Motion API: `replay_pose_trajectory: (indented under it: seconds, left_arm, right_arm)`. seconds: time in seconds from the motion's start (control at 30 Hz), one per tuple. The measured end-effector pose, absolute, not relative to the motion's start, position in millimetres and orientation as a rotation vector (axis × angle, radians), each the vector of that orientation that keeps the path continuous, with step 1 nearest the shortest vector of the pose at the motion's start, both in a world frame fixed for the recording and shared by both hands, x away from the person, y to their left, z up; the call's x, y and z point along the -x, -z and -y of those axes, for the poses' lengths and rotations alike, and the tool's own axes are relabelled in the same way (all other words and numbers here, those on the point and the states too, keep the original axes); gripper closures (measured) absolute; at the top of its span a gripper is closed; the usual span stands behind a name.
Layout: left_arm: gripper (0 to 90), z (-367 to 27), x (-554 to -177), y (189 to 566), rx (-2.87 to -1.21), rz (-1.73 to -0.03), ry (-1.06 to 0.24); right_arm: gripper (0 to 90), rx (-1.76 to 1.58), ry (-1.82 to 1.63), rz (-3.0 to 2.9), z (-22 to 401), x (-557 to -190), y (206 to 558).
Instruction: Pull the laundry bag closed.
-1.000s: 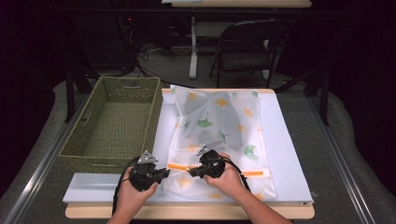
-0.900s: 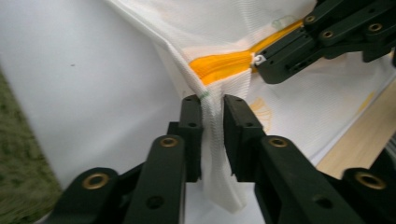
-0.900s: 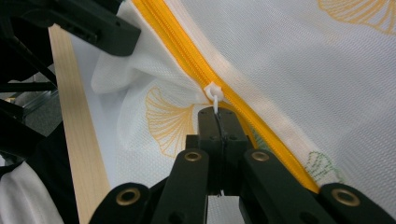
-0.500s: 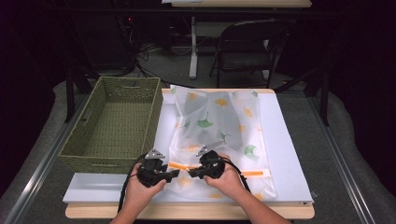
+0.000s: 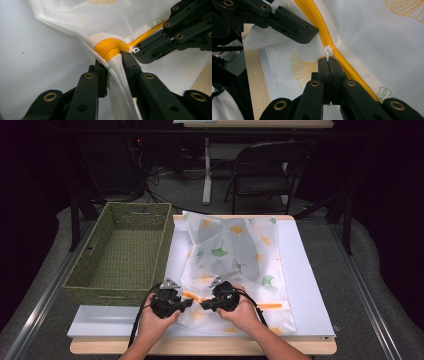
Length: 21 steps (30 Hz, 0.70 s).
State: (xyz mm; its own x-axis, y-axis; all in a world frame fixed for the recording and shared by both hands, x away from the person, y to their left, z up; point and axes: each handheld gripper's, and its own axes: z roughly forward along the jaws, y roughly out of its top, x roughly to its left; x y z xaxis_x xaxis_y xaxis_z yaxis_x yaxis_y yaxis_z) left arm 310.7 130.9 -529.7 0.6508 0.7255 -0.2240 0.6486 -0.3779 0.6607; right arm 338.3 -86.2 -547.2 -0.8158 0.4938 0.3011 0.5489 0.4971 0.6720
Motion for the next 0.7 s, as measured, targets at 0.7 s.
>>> replay_pose_trajectory:
  seconds: [0.7]
  left_arm:
    - [88.6, -130.1, -305.1, 527.4, -2.124, -1.049, -0.143]
  right_arm:
    - [89.6, 0.981, 1.309, 2.607, 89.0, -339.7, 545.1]
